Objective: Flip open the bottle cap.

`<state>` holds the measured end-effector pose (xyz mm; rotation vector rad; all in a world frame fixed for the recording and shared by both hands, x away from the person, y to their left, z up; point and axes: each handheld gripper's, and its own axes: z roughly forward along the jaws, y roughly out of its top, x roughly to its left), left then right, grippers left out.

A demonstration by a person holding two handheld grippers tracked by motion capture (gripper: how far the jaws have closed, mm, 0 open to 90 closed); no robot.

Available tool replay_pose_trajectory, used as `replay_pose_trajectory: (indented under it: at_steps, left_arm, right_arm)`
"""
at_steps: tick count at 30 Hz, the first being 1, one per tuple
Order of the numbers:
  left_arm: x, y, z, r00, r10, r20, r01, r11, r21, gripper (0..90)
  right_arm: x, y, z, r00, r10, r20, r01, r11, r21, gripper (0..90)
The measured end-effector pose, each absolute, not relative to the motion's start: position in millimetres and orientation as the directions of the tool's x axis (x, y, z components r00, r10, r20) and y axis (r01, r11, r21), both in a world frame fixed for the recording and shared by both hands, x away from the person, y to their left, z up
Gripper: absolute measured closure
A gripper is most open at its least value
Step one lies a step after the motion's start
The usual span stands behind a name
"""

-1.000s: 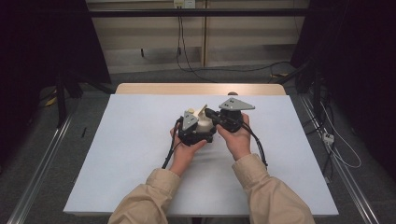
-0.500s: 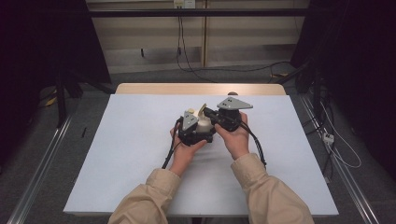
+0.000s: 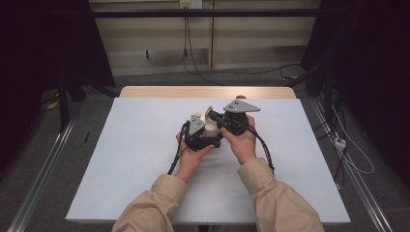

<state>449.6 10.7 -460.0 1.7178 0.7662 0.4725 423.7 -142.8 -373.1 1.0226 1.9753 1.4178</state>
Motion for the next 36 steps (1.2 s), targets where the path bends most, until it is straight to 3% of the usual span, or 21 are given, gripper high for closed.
replay_pose_trajectory:
  at_steps: [36]
  left_arm:
    - [449.7, 10.7, -459.9, 0.706, 0.704, -0.074, 0.249, -0.149, 0.957, 5.4]
  right_arm:
    - [427.4, -139.1, -370.9, -0.587, 0.809, 0.025, 0.279, 0.173, 0.945, 90.0]
